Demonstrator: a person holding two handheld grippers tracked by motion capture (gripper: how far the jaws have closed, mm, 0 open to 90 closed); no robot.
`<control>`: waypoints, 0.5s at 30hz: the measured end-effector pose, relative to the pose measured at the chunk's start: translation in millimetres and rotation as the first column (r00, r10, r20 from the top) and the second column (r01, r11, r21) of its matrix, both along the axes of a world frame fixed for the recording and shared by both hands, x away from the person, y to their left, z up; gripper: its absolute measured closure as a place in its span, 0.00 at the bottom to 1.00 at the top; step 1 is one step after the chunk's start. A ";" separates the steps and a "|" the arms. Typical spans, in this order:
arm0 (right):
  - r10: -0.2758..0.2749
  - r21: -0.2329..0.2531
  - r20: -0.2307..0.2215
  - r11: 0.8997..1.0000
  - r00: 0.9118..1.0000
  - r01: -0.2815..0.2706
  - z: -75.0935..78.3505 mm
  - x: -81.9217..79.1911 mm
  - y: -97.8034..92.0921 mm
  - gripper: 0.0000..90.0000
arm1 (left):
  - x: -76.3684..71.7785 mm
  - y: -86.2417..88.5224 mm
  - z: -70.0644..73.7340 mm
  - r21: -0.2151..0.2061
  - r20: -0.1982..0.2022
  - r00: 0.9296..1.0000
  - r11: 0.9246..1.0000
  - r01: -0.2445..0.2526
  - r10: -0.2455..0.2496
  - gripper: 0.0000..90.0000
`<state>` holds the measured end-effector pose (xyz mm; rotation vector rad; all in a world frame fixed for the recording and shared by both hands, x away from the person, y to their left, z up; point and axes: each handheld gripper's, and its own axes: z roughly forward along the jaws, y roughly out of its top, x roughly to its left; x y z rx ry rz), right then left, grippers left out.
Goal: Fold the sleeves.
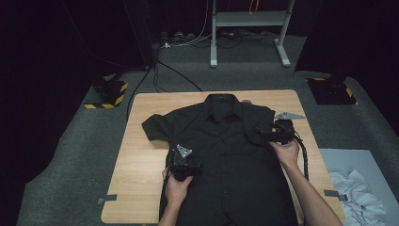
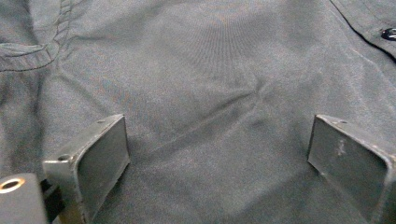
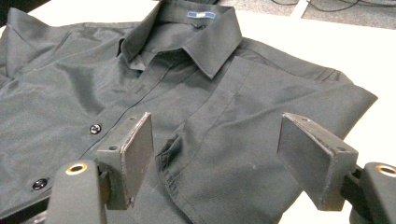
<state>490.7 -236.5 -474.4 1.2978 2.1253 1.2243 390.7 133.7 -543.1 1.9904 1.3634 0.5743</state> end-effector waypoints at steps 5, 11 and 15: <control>0.000 0.006 0.013 1.000 1.000 -0.001 5.0 -3.3 -4.4 0.30 | 0.0 0.0 0.0 0.000 0.000 1.000 1.000 0.000 0.000 0.06; -0.003 0.012 0.032 1.000 0.999 0.003 11.8 -8.1 -13.4 0.30 | 0.0 0.0 0.0 -0.001 0.000 1.000 1.000 0.000 0.000 0.06; -0.008 0.022 0.042 1.000 0.999 0.007 16.6 -11.6 -18.6 0.30 | 0.0 0.0 0.0 0.000 0.000 1.000 1.000 0.000 0.000 0.06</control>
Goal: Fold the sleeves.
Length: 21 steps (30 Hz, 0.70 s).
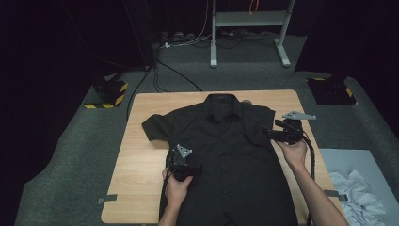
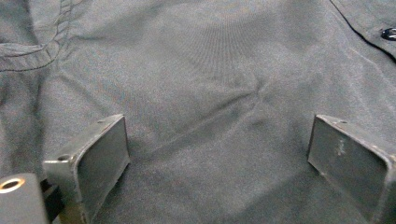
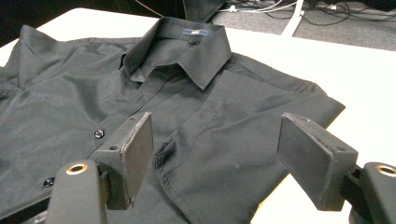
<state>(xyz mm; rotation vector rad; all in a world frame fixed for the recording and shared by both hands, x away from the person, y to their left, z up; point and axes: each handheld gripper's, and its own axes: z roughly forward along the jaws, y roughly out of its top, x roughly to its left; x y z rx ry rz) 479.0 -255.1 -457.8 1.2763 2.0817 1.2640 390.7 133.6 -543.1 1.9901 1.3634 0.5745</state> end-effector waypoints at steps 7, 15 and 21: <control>-0.011 0.015 0.014 1.000 1.000 0.011 5.8 -4.9 -7.3 0.30 | 0.0 0.0 0.0 0.000 0.000 1.000 1.000 0.000 0.000 0.06; -0.020 0.028 0.028 0.999 0.999 0.020 10.7 -9.0 -14.3 0.30 | 0.0 -0.1 0.0 0.000 0.000 1.000 1.000 0.000 0.000 0.06; -0.025 0.023 0.023 0.999 0.999 0.024 9.3 -11.7 -17.3 0.30 | 0.0 -0.1 0.0 0.000 0.000 1.000 1.000 0.001 -0.001 0.06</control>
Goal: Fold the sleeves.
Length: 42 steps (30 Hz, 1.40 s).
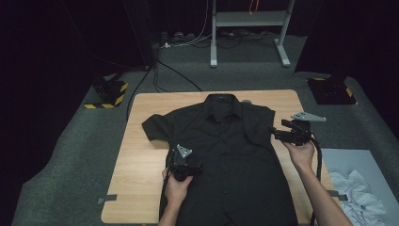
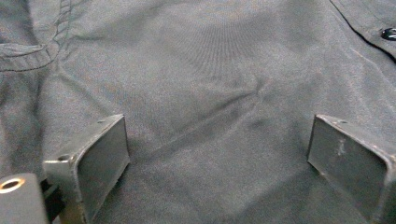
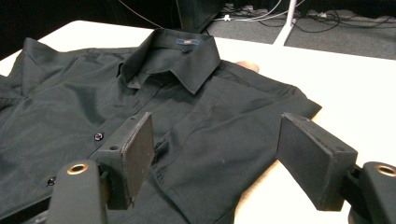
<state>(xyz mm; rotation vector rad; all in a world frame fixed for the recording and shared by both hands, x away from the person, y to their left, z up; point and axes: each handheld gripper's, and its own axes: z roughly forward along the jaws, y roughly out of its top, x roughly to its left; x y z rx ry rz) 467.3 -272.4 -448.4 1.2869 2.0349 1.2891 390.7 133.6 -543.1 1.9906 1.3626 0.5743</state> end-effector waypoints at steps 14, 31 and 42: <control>-0.017 0.025 0.016 1.000 1.000 0.016 1.1 -12.1 -14.6 0.30 | 0.0 0.0 0.0 0.000 0.000 1.000 1.000 0.000 0.000 0.06; -0.024 0.056 0.045 0.998 0.999 0.021 2.9 -32.7 -30.0 0.30 | -0.1 -0.1 0.0 0.001 0.001 1.000 1.000 0.000 0.000 0.06; -0.025 0.073 0.051 0.997 0.998 0.022 -0.1 -46.8 -35.7 0.30 | -0.1 -0.1 0.0 0.001 0.001 1.000 1.000 0.000 0.000 0.06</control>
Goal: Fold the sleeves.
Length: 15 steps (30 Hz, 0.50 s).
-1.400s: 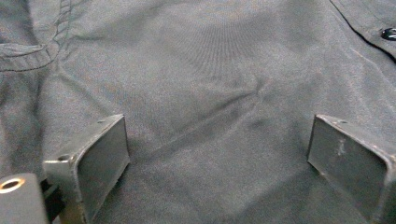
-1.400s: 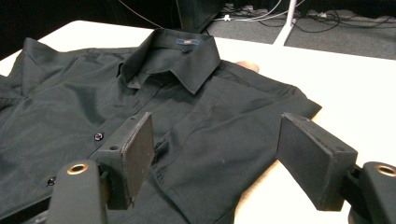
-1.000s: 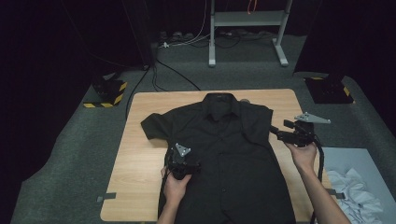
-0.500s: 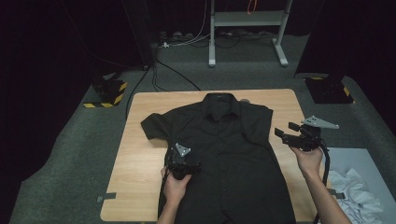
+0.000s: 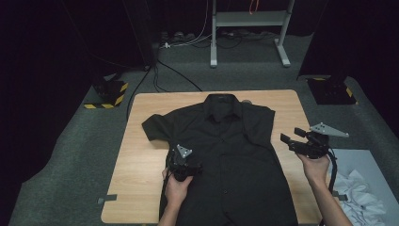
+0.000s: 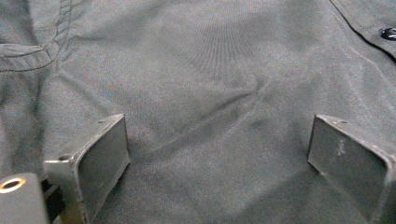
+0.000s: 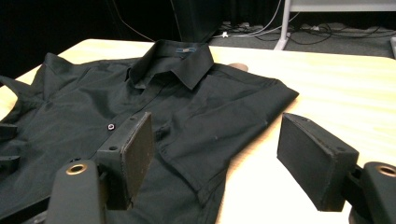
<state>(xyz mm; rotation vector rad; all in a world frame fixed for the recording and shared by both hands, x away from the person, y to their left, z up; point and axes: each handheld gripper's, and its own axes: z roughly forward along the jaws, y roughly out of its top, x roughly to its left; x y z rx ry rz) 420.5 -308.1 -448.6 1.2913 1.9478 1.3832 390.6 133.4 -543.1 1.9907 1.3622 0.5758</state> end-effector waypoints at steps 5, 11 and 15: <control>-0.001 0.002 0.001 1.000 1.000 0.001 -3.2 -5.2 -2.1 0.30 | 0.0 0.2 0.0 0.002 0.000 1.000 1.000 0.002 -0.002 0.06; -0.003 0.006 -0.003 1.000 1.000 0.003 -7.6 -11.0 -4.0 0.30 | 0.0 0.2 0.0 0.002 0.000 1.000 1.000 0.002 -0.002 0.06; -0.004 0.000 -0.007 1.000 1.000 0.004 -11.1 -14.4 -4.5 0.30 | 0.0 0.1 0.0 0.002 0.000 1.000 1.000 0.001 -0.001 0.06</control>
